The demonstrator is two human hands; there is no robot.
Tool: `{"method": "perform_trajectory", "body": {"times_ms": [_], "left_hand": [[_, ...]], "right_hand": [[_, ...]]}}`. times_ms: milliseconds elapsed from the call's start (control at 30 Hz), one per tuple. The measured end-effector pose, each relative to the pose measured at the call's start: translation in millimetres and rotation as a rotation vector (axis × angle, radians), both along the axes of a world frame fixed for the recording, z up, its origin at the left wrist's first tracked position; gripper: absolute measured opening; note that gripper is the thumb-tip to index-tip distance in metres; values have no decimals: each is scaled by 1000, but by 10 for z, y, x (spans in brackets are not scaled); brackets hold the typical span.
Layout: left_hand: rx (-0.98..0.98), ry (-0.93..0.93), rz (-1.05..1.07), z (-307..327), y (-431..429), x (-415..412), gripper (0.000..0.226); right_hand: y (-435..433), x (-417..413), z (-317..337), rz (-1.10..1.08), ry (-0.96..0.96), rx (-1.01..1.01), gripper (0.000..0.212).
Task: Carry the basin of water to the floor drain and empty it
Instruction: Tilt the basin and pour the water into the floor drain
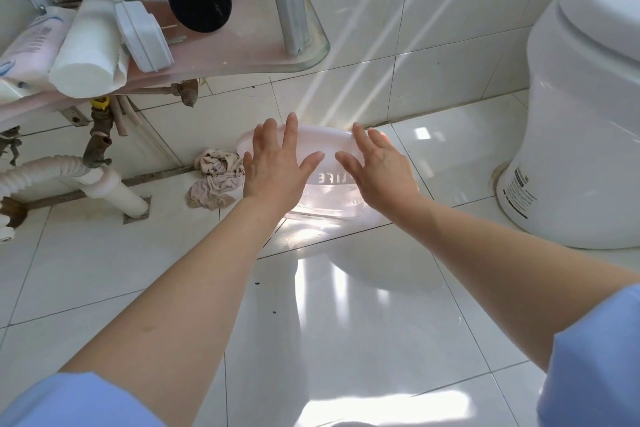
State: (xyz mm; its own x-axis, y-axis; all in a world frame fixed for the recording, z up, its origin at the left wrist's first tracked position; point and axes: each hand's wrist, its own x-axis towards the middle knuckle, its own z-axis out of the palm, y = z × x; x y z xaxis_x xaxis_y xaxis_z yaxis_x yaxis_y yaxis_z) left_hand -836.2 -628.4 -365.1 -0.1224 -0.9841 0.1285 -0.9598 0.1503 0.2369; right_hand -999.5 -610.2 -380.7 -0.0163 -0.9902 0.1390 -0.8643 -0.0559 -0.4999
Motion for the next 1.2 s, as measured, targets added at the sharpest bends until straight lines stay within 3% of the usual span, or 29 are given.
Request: {"method": "perform_trajectory", "body": {"times_ms": [833, 1200], "left_hand": [[39, 27, 22, -10, -5, 21, 75], [11, -9, 7, 17, -25, 30, 58]], "right_hand": [[2, 29, 60, -4, -36, -26, 41], [12, 27, 65, -13, -38, -27, 33]]}}
